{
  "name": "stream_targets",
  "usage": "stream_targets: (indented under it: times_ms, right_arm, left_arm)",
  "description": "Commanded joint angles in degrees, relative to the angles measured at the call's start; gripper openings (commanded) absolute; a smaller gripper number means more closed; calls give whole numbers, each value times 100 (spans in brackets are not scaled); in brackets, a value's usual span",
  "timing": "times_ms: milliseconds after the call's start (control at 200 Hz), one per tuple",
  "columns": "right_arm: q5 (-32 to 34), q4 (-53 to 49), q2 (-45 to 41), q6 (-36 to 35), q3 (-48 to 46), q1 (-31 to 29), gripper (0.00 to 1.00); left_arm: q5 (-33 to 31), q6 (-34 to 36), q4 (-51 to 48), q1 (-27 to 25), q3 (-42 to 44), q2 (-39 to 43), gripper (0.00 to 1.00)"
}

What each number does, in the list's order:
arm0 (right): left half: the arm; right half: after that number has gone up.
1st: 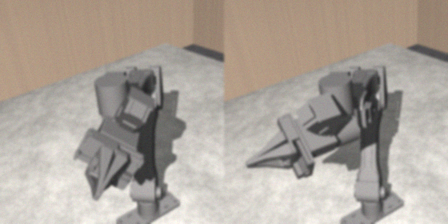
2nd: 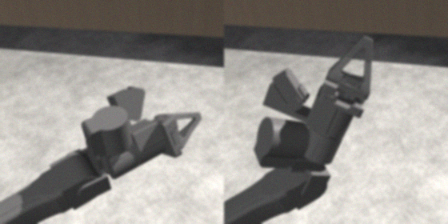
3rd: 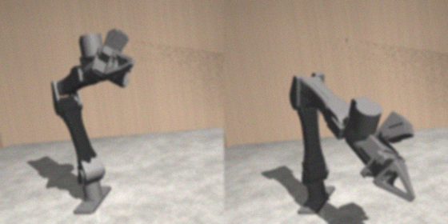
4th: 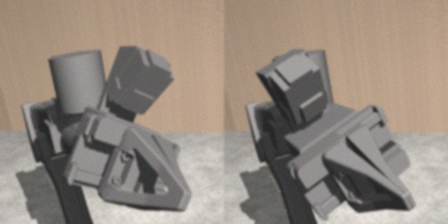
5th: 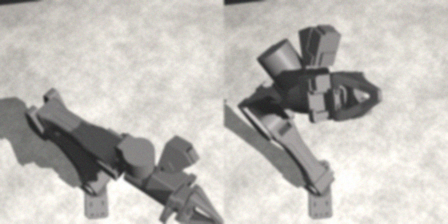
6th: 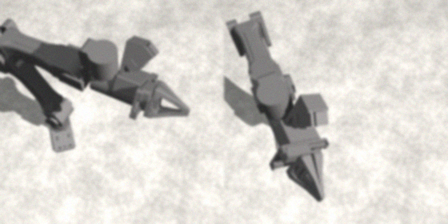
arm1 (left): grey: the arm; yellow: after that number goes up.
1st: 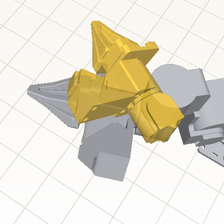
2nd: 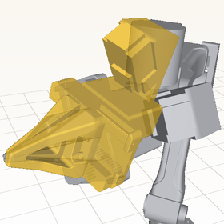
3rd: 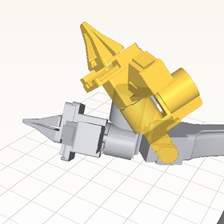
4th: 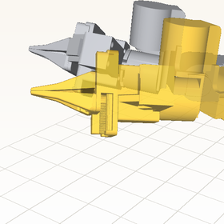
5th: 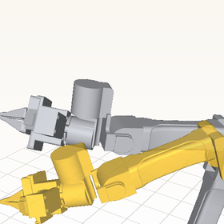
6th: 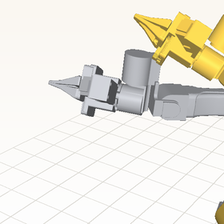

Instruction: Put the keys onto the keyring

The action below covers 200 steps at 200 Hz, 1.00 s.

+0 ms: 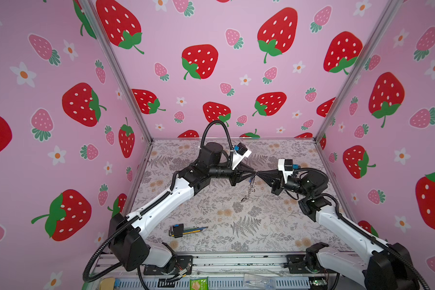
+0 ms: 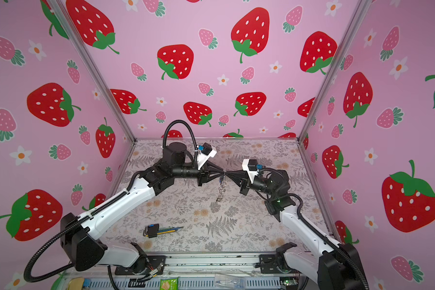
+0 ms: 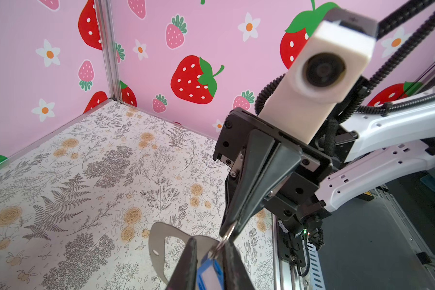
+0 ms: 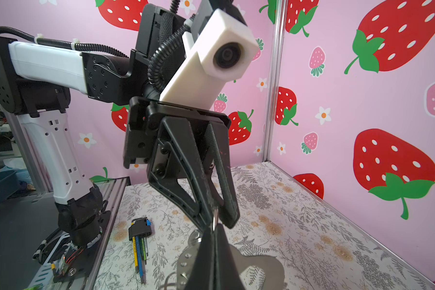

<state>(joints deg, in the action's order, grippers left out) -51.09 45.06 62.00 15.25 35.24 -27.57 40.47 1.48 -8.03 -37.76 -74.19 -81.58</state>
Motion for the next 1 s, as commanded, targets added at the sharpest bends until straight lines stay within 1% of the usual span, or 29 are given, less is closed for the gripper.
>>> stream_targets:
  times_ms: [0,175,190,210,250,290,385,415,455,485,560,640,715,780,875,995]
  right_arm:
    - [-133,342,11,106,51,15,0]
    - [-199,363,61,170,44,15,0]
    - [-188,362,68,172,36,15,0]
    - [-183,358,75,165,39,15,0]
    - [-173,347,71,156,27,15,0]
    - [-131,297,47,110,20,15,5]
    - [62,-65,-68,-171,39,15,7]
    - [142,-251,-105,-303,60,15,9]
    - [273,-589,-175,-549,139,15,17]
    - [377,-923,-241,-789,214,24,20]
    - [733,-1707,-436,-1433,384,24,23]
    - [960,-2432,-574,-2062,585,24,23]
    - [1009,-3031,-627,-2562,765,16,22]
    - [1002,-3304,-668,-2811,863,-2,21]
    - [1060,-3427,-758,-3031,897,-59,21]
    - [1050,-3606,-772,-3287,975,-121,18]
  left_arm:
    - [160,53,-104,-12,-297,-42,17]
    - [165,50,-93,-52,-318,-33,7]
    - [157,50,-100,-60,-326,-33,3]
    - [144,50,-113,-69,-332,-35,0]
    - [131,63,-151,-73,-354,-42,0]
    - [116,78,-201,-84,-367,-42,0]
    - [-11,169,-344,-83,-402,-5,0]
    - [-86,224,-428,-76,-422,2,0]
    - [-168,328,-575,-91,-487,10,0]
    - [-255,432,-772,-100,-554,-2,0]
    - [-562,776,-1363,-126,-852,-77,0]
    - [-813,1134,-2000,-161,-1239,-190,0]
    - [-1024,1411,-2549,-211,-1597,-342,0]
    - [-1274,1635,-3072,-295,-1989,-528,0]
    - [-1607,2004,-3897,-472,-2615,-868,0]
    - [-1865,2278,-4514,-651,-3163,-1168,0]
